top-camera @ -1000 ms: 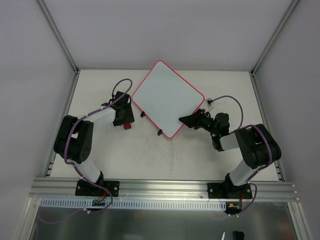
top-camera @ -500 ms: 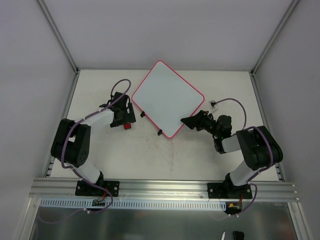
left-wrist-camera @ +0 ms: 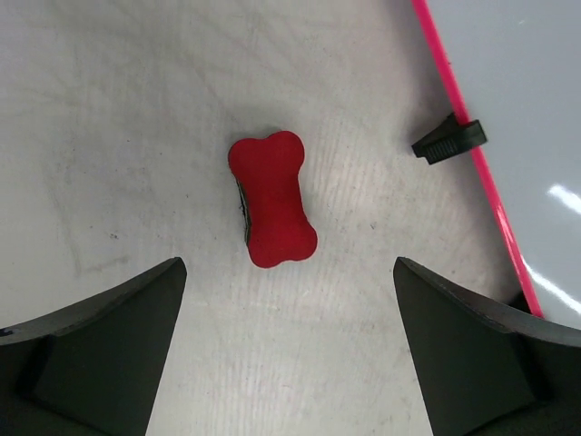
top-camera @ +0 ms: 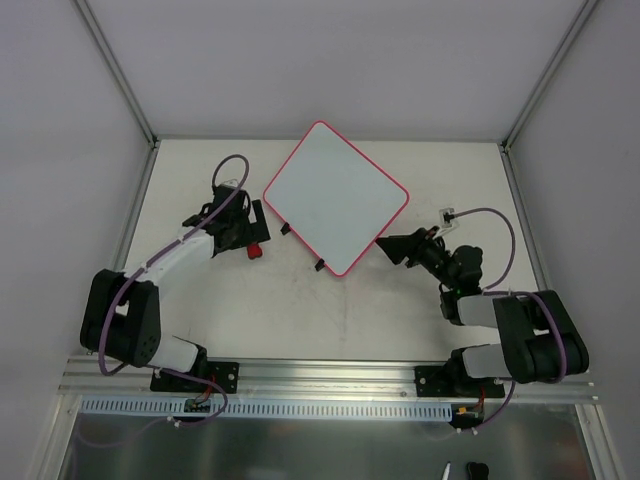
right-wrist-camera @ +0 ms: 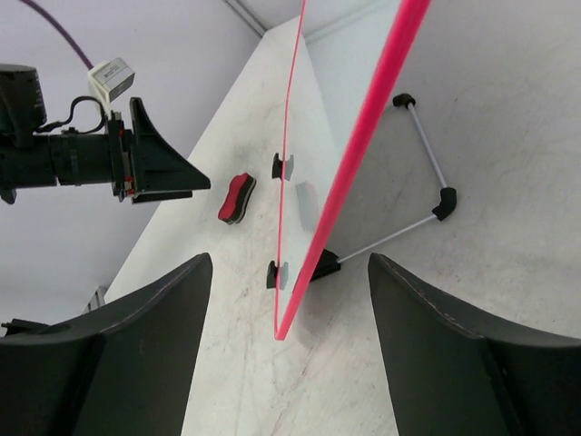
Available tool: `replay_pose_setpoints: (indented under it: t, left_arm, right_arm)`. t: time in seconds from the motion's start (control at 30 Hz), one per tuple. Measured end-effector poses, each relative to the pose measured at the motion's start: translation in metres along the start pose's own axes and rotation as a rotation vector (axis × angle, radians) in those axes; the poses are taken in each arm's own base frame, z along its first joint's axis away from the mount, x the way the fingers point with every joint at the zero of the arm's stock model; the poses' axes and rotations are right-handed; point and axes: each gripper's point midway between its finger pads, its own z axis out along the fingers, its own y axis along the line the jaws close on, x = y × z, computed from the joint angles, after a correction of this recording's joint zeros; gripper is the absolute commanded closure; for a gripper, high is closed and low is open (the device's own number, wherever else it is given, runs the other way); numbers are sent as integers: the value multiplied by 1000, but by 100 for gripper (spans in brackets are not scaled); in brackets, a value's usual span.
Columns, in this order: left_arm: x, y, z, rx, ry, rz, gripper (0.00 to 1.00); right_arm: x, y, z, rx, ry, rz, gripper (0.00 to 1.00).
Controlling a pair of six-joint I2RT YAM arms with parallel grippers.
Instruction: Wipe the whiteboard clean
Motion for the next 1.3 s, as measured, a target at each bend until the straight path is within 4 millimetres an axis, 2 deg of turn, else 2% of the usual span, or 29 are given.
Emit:
replay_pose_setpoints:
  t: [0.2,0.37,0.57,0.97,1.1,1.3]
  left_arm:
    - [-12,-6,-38,75,-107,-18,1]
    - [-6,-15,-67,152,-181,-14,1]
    - [-3,-9,-82,189,-242,-26,1]
    - [30,15,-92,230,-323,-51,1]
    - [34,22,-97,244,-376,-62,1]
    - [46,33,-91,238,-416,-72,1]
  right_arm:
    - [-31,22,-10,-17,-108,-70,25]
    - [-58,47,-33,9,-189,-179,24]
    - [-70,60,-60,89,-197,-270,23]
    - [-29,24,-103,307,-85,-290,21]
    - [-17,14,-111,323,-98,-298,21]
    - [3,-7,-120,368,-96,-292,21]
